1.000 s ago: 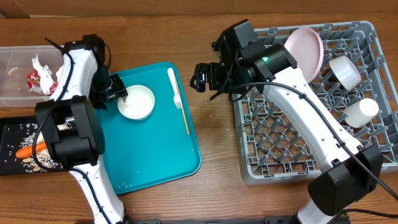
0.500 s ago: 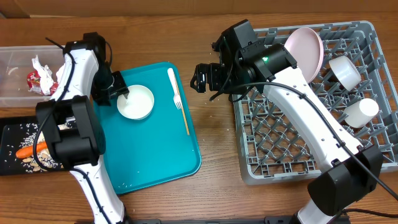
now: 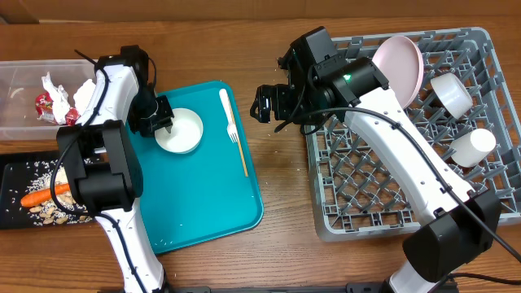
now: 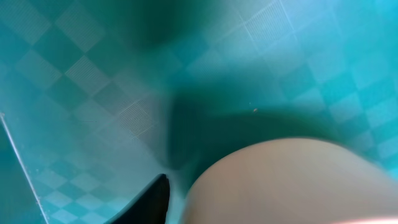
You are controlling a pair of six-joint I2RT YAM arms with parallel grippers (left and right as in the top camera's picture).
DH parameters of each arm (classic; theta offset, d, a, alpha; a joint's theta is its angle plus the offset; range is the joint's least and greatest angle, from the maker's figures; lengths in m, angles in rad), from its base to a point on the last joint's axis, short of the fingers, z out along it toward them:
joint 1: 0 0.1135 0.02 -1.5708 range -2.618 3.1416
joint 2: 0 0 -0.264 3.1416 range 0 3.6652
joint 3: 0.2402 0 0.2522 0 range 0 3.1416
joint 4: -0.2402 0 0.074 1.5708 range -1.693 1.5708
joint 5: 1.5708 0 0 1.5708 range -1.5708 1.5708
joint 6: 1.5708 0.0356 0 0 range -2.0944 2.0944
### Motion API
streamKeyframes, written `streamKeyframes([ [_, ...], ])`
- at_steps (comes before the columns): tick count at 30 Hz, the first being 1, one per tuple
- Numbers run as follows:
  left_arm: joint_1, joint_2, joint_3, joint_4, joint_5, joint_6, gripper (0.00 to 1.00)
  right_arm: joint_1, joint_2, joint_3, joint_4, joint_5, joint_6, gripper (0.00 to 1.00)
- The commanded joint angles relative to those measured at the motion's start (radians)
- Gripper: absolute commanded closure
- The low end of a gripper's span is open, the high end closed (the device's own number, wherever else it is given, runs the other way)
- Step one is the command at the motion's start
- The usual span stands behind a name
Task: Sort waste into correct bins and load items into the dishwasher rack
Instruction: 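Lower the left gripper and close it on the bowl's rim, then lift the bowl and carry it right toward the right gripper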
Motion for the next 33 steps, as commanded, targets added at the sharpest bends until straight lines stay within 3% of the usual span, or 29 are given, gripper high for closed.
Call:
streamKeyframes([
  [1,-0.002,-0.003,0.013,-0.008,0.007,0.019,0.87,-0.002,0.006,0.027,0.014,0.007,0.001,0.00],
  [3,-0.002,-0.012,0.021,-0.020,0.007,0.019,0.96,-0.002,0.006,0.027,0.018,0.013,0.002,0.00],
  [8,-0.002,-0.050,0.051,-0.066,0.057,0.037,0.96,-0.002,0.010,0.027,0.032,0.013,0.003,0.00],
  [14,-0.002,-0.130,0.057,-0.101,0.323,0.139,0.96,-0.002,0.010,0.027,0.067,0.013,0.071,0.00],
  [21,-0.004,-0.187,0.057,-0.127,0.742,0.310,0.96,-0.002,0.010,0.027,0.087,0.013,0.127,0.00],
  [29,-0.006,-0.187,0.056,-0.166,1.012,0.404,0.96,-0.005,0.010,0.027,0.143,-0.121,0.185,0.00],
  [33,-0.006,-0.187,0.056,-0.168,1.045,0.412,0.96,-0.005,0.010,0.027,0.192,-0.265,0.185,0.00],
])
